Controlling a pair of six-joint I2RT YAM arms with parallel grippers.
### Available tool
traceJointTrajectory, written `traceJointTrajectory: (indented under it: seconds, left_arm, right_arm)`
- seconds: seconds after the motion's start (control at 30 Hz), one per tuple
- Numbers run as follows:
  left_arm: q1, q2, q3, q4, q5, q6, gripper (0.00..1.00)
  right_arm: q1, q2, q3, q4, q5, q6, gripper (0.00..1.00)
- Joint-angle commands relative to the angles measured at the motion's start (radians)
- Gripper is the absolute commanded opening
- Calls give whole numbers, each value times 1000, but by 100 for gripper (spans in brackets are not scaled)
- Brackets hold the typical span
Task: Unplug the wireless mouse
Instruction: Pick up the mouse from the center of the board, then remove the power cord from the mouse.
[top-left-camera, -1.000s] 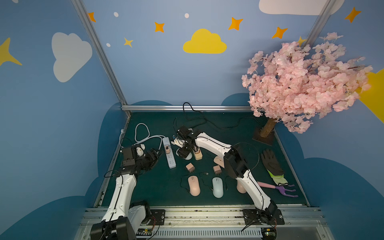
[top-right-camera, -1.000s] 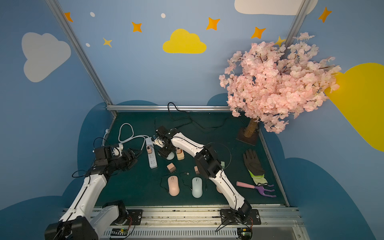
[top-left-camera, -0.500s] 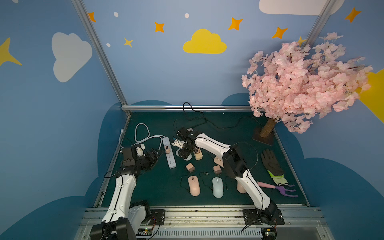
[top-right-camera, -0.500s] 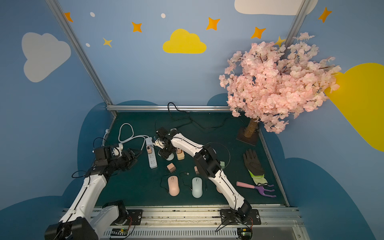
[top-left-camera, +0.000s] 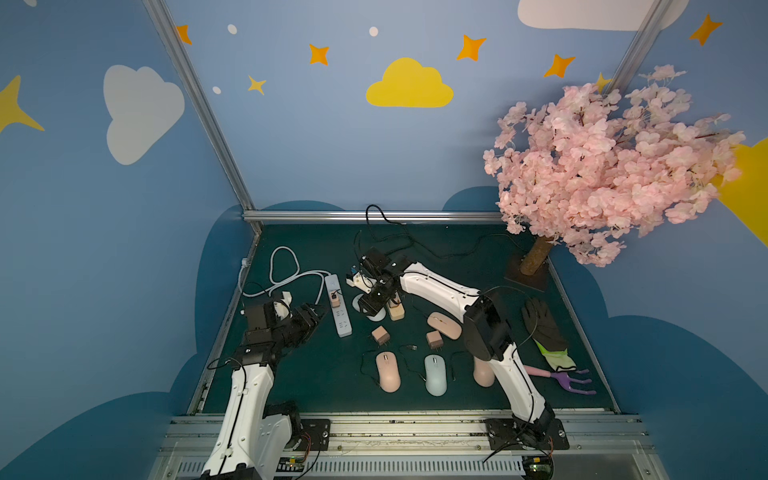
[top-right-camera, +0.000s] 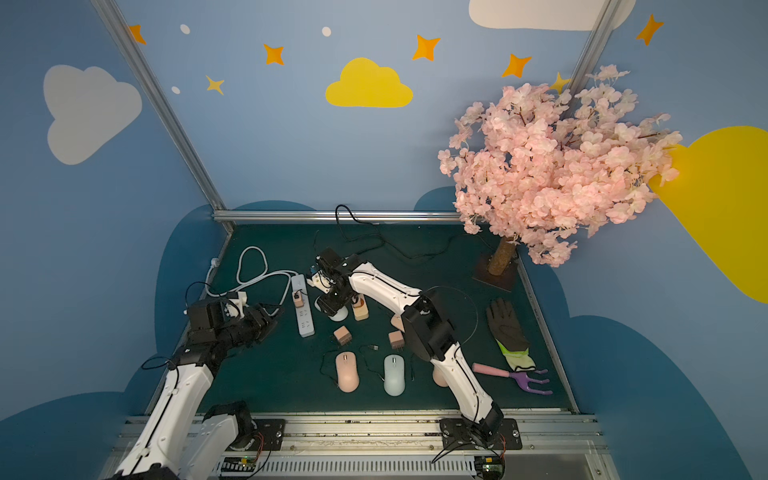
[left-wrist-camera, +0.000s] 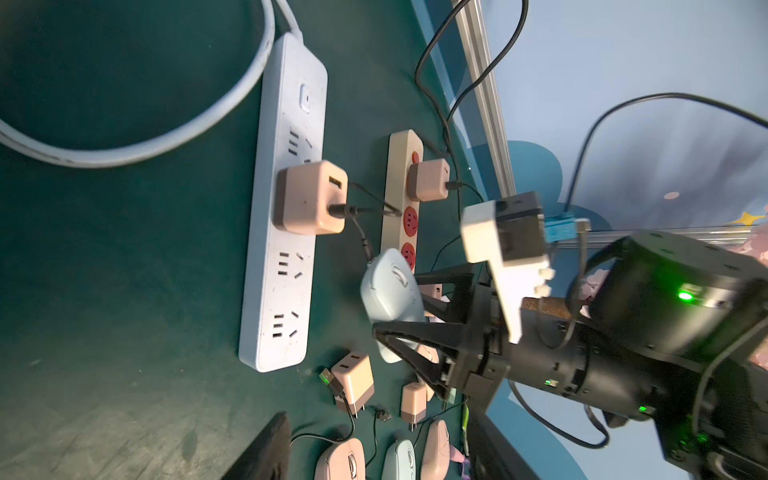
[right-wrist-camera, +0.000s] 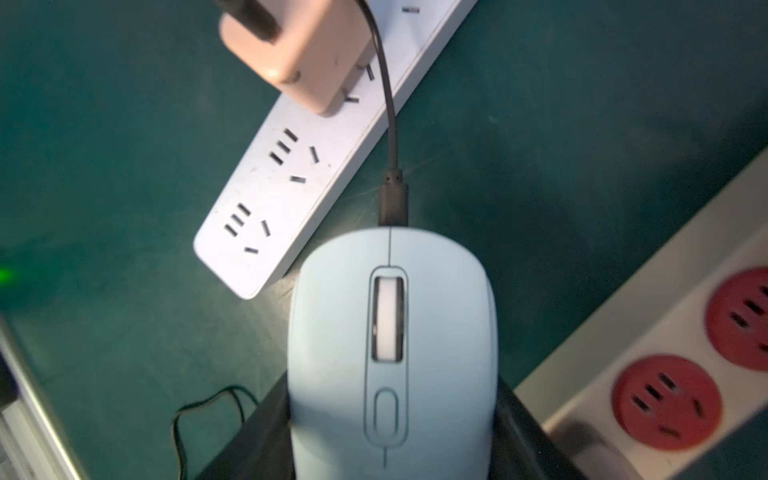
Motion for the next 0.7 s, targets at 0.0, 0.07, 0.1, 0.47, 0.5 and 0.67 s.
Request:
traceJointTrajectory:
  seconds: [0.0,0.07,0.1,0.47,0.5,0.67]
  left_arm:
    - [-38,1,-15,19,-13,-29,63]
    - [-75,20,-19,58,-25,-49,61]
    - [-93,31,-19,74,-32,-56,61]
    - [-194,131,-46,269,-143,-233,51]
    - [-203,137,-49,283,-153,-252,51]
    - [-267,172,-44,328,-221,-312,51]
  right_arm:
    - [14,-95,-75,77,-15,61,27]
    - [23,-131,-128,107,-19,80,27]
    - [27,-145,-147,119,-20,90,27]
    - [57,-299,-425,369,-52,210,22]
    - [61,-312,-447,392,-52,217,22]
    - [79,-378,-552,498,-38,257,20]
